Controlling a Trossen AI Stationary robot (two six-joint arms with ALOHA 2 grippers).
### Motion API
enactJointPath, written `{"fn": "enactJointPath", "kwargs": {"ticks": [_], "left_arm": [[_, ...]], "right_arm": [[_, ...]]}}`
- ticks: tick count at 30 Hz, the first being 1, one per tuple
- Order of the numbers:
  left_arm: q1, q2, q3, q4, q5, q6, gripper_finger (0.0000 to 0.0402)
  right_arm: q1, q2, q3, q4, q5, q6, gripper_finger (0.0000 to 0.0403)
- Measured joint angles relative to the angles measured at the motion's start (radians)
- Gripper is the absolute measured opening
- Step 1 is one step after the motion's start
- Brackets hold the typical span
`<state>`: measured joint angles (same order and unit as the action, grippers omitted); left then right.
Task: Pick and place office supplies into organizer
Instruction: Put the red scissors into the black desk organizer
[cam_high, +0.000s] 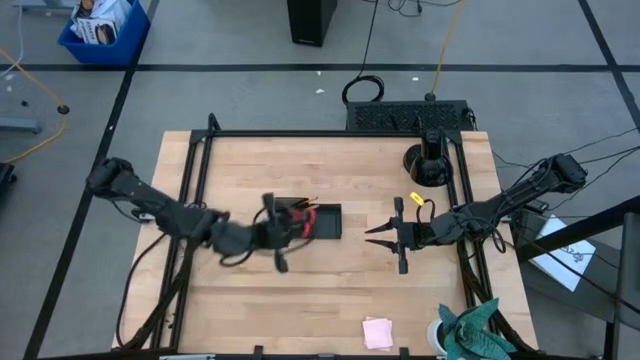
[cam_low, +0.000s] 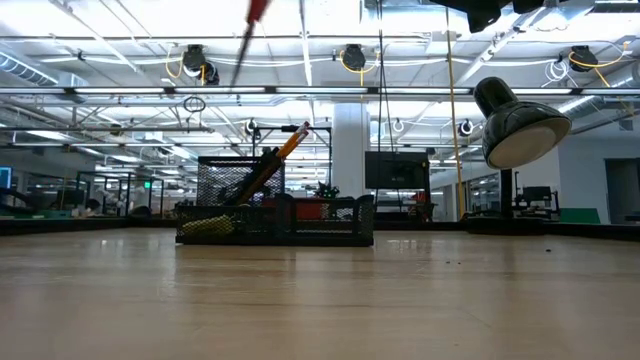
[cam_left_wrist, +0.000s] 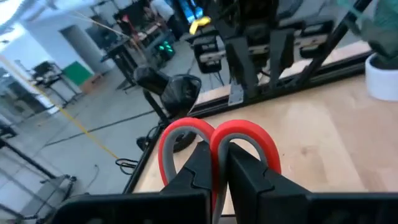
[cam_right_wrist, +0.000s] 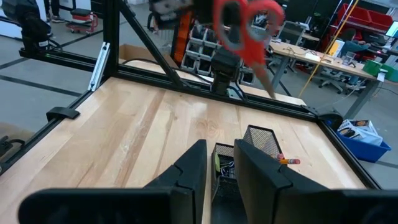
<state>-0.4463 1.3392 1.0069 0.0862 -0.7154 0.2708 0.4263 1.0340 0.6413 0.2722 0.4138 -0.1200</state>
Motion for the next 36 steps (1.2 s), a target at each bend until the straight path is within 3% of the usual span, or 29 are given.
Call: {"fn": "enactJointPath", "kwargs": {"ticks": [6,11,17,23,36], "left_arm": [[0.209,0.000,-0.044,0.036,0.296,-0.019,0.0016],[0.300,-0.026,-0.125,0.112,0.405,-0.049,0.0019],[0.375,-0.094,-0.275,0.313,0.535,-0.136,0.0016],[0.411,-0.169,-0.395,0.350,0.542,-0.204,0.0014],[0.413,-0.165,-0.426,0.372,0.511,-0.278,0.0014]], "right_arm": [[0.000,0.000,0.000,-0.008,0.000,-0.013,0.0073],[0.000,0.000,0.000,-0.023,0.000,-0.019,0.0073],[0.000,0.000,0.000,-0.025,0.000,-0.026,0.0073],[0.000,0.000,0.000,-0.019,0.000,-0.027,0.0073],[-0.002,0.000,0.000,0.004,0.002,-0.032,0.0073]]}}
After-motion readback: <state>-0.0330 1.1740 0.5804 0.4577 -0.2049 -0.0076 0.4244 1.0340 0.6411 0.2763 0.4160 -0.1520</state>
